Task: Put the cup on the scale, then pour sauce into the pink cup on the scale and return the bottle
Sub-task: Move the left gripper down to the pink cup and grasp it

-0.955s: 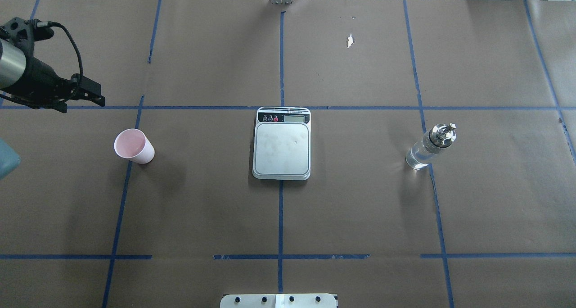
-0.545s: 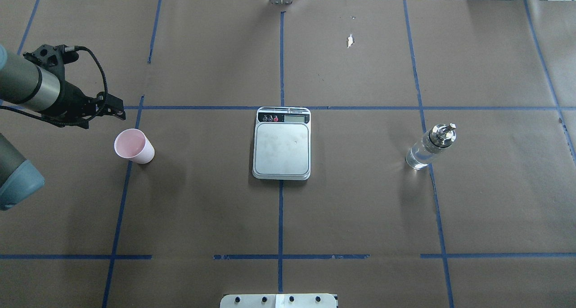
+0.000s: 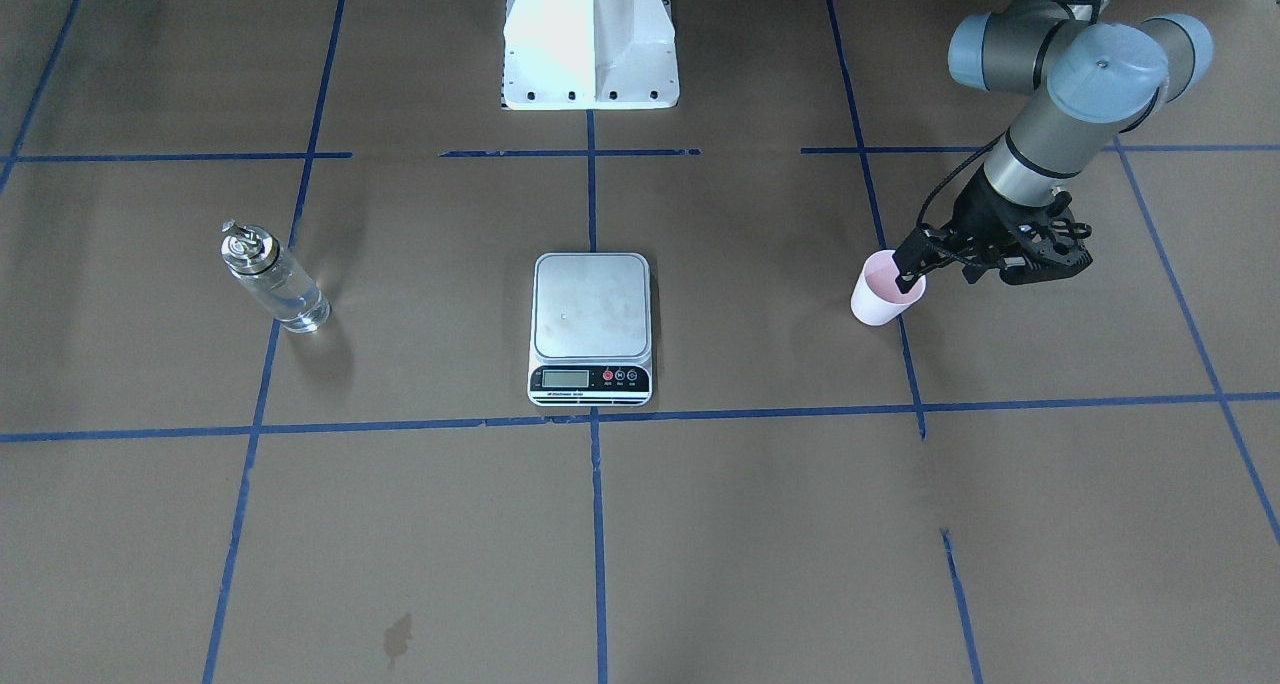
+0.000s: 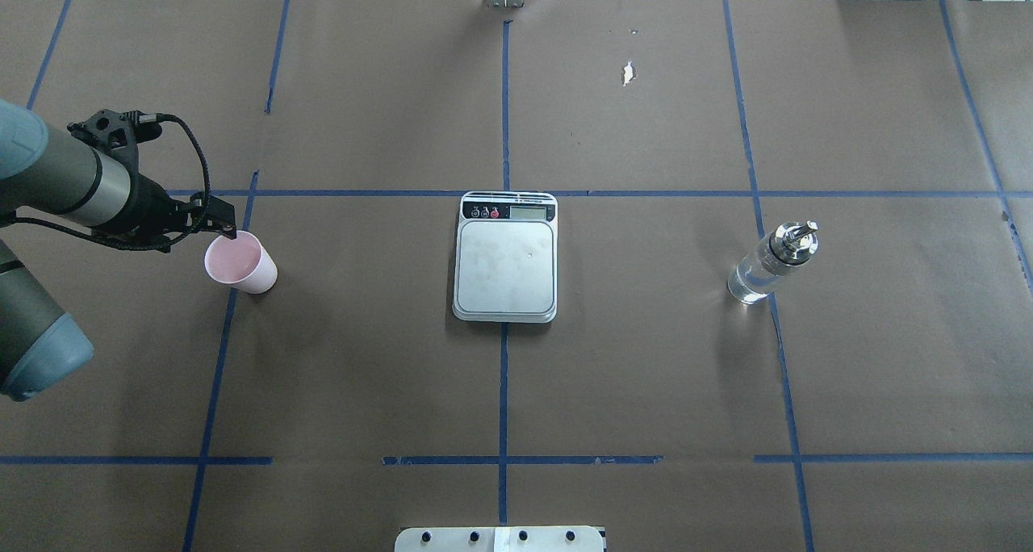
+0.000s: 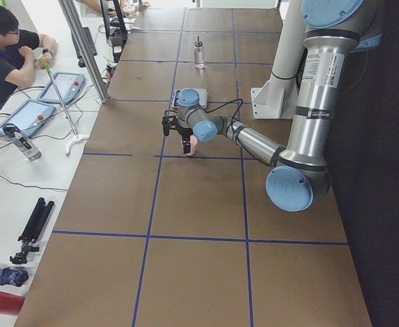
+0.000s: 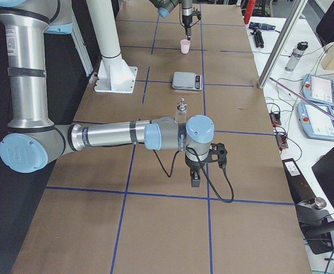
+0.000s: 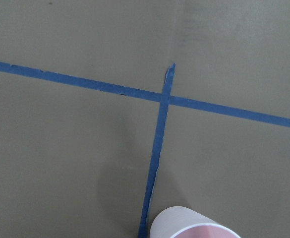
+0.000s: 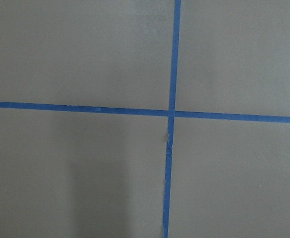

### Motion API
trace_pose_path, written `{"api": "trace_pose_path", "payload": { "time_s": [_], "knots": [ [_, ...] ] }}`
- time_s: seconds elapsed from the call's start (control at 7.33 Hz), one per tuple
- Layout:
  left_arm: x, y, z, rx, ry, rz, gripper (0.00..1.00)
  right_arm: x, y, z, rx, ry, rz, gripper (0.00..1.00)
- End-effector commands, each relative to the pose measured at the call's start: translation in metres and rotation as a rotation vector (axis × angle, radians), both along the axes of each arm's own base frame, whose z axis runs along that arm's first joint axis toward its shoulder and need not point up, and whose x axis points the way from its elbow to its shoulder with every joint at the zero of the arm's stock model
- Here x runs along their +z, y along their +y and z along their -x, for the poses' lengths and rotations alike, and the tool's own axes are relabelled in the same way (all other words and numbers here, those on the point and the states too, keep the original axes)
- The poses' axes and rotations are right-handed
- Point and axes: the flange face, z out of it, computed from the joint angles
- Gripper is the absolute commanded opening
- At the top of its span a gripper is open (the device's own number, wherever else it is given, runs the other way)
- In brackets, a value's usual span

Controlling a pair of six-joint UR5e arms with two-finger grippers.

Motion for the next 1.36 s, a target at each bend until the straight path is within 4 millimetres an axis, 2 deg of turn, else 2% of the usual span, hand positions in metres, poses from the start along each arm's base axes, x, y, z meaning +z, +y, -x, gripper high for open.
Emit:
{"api": "trace_pose_path", "payload": {
  "time_s": [0.0,0.55,0.95,1.23],
  "knots": [
    [0.010,0.002,-0.009,0.015,-0.013,0.014,0.97,0.001,0.000,0.000,0.000,0.001,0.000,1.00],
    [0.012,0.012,-0.024,0.045,-0.018,0.017,0.89,0.000,0.000,0.000,0.000,0.001,0.000,1.00],
    [0.013,0.012,-0.023,0.045,-0.019,0.018,0.46,0.000,0.000,0.000,0.000,0.002,-0.001,1.00],
    [0.012,0.013,-0.024,0.045,-0.018,0.018,0.11,0.000,0.000,0.000,0.000,0.002,-0.001,1.00]
  ]
}}
